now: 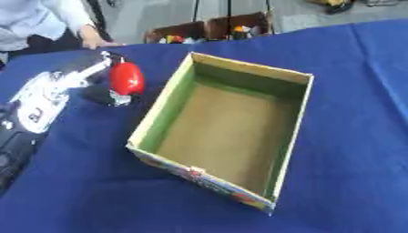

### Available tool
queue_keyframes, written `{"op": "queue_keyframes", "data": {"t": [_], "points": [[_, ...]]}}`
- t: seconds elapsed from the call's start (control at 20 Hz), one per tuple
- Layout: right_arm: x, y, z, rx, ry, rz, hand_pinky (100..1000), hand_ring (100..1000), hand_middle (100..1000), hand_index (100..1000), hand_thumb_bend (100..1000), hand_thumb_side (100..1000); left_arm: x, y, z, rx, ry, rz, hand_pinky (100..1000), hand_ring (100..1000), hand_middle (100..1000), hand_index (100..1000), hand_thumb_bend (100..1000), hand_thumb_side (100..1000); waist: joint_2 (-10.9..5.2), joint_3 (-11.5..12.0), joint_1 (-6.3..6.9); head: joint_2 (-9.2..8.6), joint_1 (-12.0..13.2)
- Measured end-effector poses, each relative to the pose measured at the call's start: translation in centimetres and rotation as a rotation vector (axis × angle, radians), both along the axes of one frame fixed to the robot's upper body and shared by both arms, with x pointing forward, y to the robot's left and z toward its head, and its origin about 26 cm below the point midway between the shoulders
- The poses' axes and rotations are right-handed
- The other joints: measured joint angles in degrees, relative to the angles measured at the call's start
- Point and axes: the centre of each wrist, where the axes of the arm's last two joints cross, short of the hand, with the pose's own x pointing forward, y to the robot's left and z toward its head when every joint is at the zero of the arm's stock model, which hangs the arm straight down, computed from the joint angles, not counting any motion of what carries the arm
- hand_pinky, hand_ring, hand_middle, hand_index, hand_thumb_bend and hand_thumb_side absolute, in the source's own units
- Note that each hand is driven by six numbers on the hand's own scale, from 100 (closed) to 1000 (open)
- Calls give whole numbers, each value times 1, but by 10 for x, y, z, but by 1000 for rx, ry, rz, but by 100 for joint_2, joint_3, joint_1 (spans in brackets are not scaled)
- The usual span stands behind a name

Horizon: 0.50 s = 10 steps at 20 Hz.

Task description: Pick up objects on the table and place them in the box.

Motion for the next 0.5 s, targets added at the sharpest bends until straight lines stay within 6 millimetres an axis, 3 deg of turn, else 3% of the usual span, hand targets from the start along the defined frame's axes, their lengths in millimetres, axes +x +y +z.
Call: {"op": "queue_keyframes", "data": {"t": [0.5], "points": [[0, -2, -1, 13, 8, 0, 788, 859, 630, 796, 100, 942, -20, -25, 36, -5, -91, -117, 106, 617, 627, 790, 113, 511, -139, 36, 0, 96, -45]]}}
